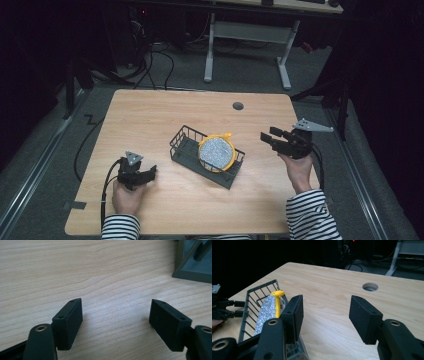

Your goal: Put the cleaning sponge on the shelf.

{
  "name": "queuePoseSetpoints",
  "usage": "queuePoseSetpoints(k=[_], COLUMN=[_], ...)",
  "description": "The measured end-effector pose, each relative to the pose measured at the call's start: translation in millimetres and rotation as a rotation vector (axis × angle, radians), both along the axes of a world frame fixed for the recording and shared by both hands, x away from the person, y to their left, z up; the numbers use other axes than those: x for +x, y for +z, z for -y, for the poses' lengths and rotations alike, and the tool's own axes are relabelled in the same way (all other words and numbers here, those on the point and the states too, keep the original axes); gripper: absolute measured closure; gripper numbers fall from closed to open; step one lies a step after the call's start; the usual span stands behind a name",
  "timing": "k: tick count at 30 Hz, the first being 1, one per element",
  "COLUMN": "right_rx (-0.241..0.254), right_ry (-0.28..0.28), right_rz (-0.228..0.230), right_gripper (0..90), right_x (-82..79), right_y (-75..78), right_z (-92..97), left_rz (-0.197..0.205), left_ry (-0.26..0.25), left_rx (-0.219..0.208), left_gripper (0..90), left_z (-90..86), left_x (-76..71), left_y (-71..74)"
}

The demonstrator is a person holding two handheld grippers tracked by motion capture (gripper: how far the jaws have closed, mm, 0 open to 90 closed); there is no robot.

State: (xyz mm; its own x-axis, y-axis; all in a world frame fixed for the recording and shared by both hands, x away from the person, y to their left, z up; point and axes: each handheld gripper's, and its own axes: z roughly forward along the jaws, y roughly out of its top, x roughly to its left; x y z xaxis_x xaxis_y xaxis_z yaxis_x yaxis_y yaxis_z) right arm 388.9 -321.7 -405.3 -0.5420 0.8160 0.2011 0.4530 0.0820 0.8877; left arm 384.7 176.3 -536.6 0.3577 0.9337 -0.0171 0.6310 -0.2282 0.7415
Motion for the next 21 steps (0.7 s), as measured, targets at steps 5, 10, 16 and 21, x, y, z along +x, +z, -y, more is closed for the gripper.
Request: queuePoseSetpoints(k=[5, 10, 16, 21], right_rx=[0.001, -0.002, 0.006, 0.019], right_ry=[-0.034, -0.073, -0.103, -0.113], right_rz=[-0.002, -0.006, -0.009, -0.014], right_gripper=[45.8, 45.8, 45.0, 44.4], right_x=[-7.2, -16.0, -22.3, -27.1], right_y=[-3.1, -7.7, -15.9, -27.7], right_z=[15.4, 28.7, 39.2, 43.0], left_rz=[0.000, 0.000, 0.000, 0.000], left_ry=[0.000, -0.001, -0.002, -0.002], left_rx=[0.000, 0.000, 0.000, 0.000], left_gripper=[27.4, 27.4, 27.4, 27.4], left_z=[0.0, 0.0, 0.0, 0.1], left_x=[0.0, 0.0, 0.0, 0.0], left_y=[0.0, 0.0, 0.0, 0.0])
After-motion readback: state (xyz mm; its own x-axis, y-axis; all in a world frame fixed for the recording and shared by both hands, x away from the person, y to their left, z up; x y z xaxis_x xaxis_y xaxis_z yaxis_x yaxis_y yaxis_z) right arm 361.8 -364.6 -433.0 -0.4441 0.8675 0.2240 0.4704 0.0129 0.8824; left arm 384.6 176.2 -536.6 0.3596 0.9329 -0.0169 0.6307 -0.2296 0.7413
